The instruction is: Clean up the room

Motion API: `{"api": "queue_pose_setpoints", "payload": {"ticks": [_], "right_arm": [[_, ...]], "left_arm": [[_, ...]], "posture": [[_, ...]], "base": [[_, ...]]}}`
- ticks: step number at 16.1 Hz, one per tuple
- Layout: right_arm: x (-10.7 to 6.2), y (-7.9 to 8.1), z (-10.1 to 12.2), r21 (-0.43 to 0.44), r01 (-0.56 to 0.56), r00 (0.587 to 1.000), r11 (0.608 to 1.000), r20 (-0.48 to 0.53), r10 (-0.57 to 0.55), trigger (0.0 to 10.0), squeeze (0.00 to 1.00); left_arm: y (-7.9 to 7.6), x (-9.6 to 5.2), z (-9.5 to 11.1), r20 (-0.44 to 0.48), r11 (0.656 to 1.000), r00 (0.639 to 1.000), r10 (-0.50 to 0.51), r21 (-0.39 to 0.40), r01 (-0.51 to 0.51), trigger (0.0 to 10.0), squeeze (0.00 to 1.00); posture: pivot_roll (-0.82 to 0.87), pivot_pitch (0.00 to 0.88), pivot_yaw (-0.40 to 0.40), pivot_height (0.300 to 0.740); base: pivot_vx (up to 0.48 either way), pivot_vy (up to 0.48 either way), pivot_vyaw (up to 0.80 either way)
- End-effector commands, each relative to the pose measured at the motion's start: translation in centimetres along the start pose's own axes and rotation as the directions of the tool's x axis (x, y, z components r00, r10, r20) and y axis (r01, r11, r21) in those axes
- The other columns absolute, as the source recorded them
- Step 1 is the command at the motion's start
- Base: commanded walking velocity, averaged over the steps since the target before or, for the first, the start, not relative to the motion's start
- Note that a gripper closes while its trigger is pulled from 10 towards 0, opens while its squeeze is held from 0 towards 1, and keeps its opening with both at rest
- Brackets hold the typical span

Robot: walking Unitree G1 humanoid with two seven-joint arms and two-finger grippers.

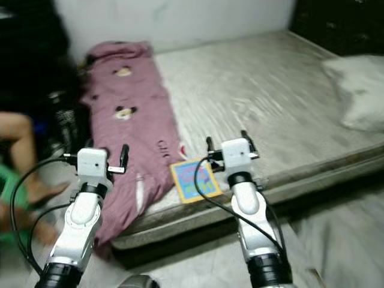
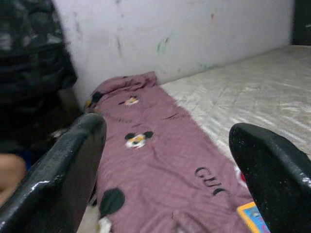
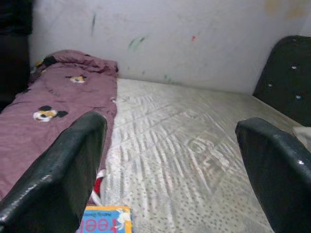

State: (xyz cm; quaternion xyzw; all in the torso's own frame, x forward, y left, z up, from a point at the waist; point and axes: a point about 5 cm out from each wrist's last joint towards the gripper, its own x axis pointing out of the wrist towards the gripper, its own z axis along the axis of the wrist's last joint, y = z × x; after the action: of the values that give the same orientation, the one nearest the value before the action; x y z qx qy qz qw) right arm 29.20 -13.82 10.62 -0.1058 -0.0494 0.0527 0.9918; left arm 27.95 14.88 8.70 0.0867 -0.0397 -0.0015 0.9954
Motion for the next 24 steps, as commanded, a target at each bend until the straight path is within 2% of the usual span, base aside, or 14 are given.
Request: {"api": "queue_pose_setpoints", "payload": {"ticks": [1,8,20,24], "right_arm": [[0.26,0.87,0.40,0.017,-0.024,1.000,1.000,0.013,0.024,10.0,0.00],[0.30,0.82,0.48,0.028,-0.017,1.000,0.999,0.021,0.016,10.0,0.00],[0.18,0.73,0.18,0.064,0.005,1.000,0.998,0.000,-0.005,10.0,0.00],[0.17,0.71,0.21,0.060,0.002,1.000,0.998,0.004,-0.002,10.0,0.00]], "left_arm": [[0.98,0.06,0.12,0.006,0.999,1.000,0.029,0.020,-0.029,10.0,0.00],[0.87,0.15,0.10,0.004,1.000,1.000,0.019,0.010,-0.019,10.0,0.00],[0.47,-0.02,0.16,0.008,0.999,1.000,-0.027,-0.037,0.028,10.0,0.00],[0.30,-0.07,0.25,0.014,0.998,0.999,-0.041,-0.046,0.042,10.0,0.00]], "posture": [[0.05,0.000,0.019,0.740],[0.04,0.000,0.020,0.740],[0.04,0.000,0.023,0.740],[0.04,0.000,0.022,0.740]], "base": [[0.000,0.000,0.78],[0.000,0.000,0.73],[0.000,0.000,-0.07],[0.300,0.000,-0.20]]}}
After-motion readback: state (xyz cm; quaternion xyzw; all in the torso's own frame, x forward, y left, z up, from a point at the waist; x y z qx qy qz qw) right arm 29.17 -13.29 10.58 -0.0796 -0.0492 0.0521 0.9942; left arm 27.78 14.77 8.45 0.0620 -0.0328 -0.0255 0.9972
